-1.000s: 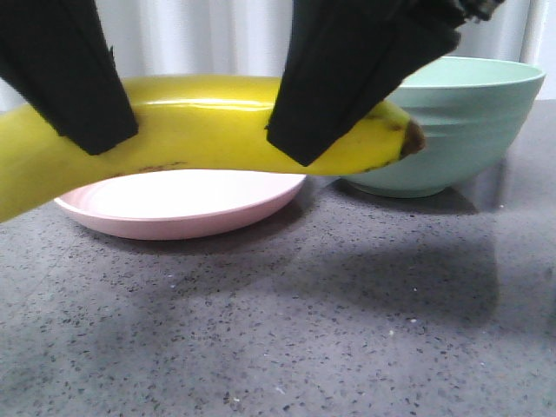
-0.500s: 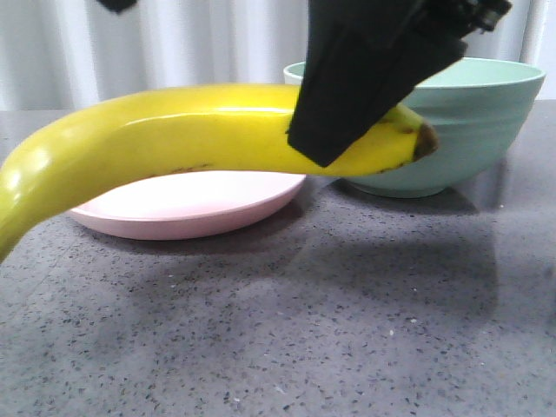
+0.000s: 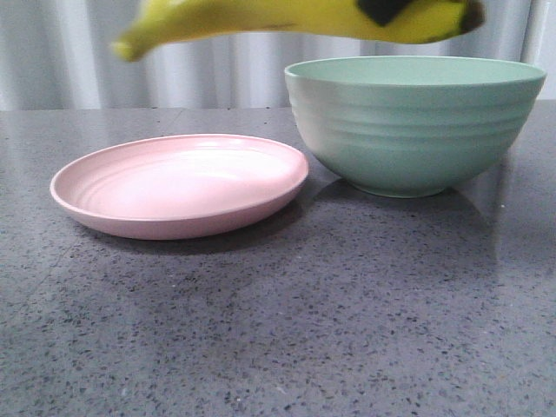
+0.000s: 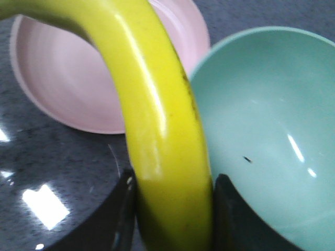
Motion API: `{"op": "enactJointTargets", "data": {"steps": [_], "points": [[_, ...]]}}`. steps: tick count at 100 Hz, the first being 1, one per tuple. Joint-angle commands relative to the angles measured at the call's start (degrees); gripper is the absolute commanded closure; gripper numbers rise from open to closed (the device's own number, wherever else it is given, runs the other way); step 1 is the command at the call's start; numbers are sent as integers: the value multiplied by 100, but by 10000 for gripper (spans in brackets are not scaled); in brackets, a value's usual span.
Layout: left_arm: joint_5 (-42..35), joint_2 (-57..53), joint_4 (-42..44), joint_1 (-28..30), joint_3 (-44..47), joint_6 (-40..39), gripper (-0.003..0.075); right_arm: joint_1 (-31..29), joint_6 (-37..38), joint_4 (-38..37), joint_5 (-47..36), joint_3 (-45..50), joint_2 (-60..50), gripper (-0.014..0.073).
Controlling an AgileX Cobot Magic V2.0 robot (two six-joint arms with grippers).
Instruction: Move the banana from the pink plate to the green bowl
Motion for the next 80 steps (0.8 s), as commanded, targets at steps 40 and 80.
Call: {"op": "enactJointTargets", "data": {"steps": [40, 80], "points": [[-573, -160, 19, -38, -184, -56, 193, -1495, 485, -145, -499, -214, 128, 673], [-582, -160, 19, -38, -184, -80, 193, -1495, 684, -102, -670, -214, 438, 294]]}}
